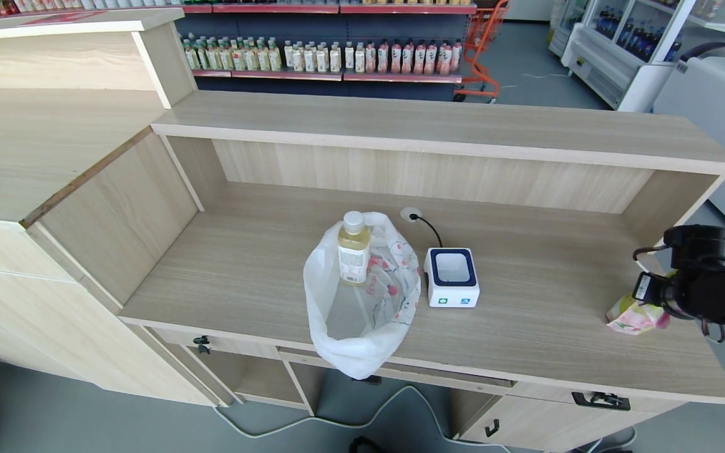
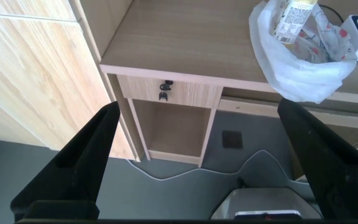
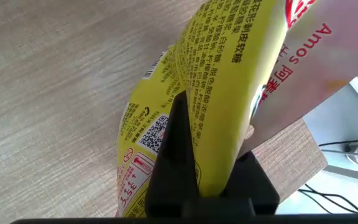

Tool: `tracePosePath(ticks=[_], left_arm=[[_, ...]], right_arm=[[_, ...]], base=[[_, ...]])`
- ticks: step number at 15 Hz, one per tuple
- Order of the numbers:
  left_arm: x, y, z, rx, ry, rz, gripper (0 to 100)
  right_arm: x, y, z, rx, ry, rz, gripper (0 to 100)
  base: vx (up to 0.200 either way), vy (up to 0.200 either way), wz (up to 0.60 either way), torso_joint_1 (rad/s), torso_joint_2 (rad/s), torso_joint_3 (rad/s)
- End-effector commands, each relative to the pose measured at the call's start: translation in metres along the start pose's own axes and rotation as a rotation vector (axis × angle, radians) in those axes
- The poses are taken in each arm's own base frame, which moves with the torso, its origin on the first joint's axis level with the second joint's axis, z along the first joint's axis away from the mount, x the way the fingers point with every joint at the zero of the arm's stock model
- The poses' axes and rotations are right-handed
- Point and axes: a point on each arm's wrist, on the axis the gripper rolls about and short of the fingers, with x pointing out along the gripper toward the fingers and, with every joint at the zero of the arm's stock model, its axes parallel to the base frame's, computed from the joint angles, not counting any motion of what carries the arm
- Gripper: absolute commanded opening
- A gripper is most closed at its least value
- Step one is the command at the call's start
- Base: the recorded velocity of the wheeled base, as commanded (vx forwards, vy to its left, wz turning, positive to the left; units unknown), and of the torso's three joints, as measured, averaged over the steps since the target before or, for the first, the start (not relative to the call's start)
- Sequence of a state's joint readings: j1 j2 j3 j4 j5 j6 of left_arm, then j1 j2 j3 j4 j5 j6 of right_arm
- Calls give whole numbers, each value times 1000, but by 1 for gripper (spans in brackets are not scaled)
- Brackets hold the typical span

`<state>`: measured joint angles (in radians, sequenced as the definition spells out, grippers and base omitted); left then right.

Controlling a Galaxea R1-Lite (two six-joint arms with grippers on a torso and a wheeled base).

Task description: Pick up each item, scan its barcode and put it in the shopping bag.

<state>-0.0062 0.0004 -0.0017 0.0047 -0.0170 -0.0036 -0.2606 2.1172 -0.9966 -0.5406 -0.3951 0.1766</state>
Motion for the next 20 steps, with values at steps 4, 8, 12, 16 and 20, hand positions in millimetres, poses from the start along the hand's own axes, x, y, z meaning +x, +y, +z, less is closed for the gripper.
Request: tracePosePath(ticks=[4,8,12,16,20], left_arm=[[0,0,0,1,0,0,100],[0,0,0,1,0,0,100],[0,0,0,1,0,0,100],[0,0,0,1,0,0,100],[0,0,0,1,0,0,100]], right_arm=[[-2,-2,-7,-96,-93,16,0],[-48,-6,43,-174,-283,333,0],[-171,-31,96,-278,-279,1065,0],[-259,-45,109,-424,-439,1575,0],[-335,-45,72,-577,-579,1828,0]], base=[[0,0,0,0,0,0],[0,0,0,0,0,0],[0,0,0,0,0,0],[0,0,0,0,0,0],[0,0,0,0,0,0]])
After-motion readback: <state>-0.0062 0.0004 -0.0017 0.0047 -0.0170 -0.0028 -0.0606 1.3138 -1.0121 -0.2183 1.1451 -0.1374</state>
